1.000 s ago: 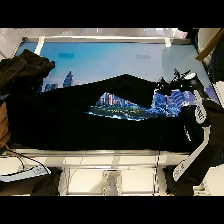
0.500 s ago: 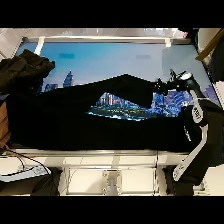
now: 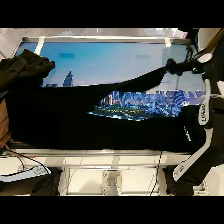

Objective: Fold the clothes and pants, and hang the long-sleeved shirts on hangers.

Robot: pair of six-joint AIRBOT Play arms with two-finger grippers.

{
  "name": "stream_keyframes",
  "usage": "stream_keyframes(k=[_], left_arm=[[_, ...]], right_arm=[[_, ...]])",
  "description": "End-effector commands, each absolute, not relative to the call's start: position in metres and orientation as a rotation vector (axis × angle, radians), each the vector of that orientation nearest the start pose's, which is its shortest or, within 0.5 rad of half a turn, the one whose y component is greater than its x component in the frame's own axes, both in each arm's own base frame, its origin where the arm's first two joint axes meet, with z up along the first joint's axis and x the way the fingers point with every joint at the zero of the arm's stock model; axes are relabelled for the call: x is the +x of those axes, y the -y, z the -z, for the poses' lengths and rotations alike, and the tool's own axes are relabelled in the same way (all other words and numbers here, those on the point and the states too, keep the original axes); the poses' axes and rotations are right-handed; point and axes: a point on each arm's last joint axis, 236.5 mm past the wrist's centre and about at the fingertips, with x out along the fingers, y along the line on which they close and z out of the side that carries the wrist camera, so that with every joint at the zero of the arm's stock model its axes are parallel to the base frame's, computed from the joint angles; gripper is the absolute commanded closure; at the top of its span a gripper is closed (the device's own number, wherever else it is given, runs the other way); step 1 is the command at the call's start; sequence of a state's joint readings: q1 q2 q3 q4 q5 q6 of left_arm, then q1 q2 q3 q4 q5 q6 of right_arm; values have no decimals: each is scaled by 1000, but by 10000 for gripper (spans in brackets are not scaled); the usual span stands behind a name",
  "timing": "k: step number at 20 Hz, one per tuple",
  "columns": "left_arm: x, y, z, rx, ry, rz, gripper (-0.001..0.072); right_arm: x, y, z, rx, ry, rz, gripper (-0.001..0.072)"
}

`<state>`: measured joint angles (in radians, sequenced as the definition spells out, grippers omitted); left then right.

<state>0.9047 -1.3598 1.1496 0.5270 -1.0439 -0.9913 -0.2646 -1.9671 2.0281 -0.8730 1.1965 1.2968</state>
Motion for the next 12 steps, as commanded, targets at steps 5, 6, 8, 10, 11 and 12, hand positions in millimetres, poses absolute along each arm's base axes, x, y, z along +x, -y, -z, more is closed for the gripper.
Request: stream_keyframes(k=[5,6,8,10,11,12], left_arm=[[390,-242,-109,-867,-500,-118,696],[383,-245,-112,-871,-497,-120,696],[366,-250,-114,-875,-510,-124,696],[352,-252,-108,-869,-549,-130,696],[346,-252,-104,-866,-574,-130,696],[341,-251,-101,-867,-591,-128,696]], right_arm=[[509,52,-71,-142,-1039,-324,709],[486,54,-53,-140,-1107,-320,709],[441,50,-9,-119,-1216,-315,709],[399,48,39,-82,-1316,-286,708],[377,45,61,-54,-1374,-278,707],[352,40,81,-22,-1451,-280,706]])
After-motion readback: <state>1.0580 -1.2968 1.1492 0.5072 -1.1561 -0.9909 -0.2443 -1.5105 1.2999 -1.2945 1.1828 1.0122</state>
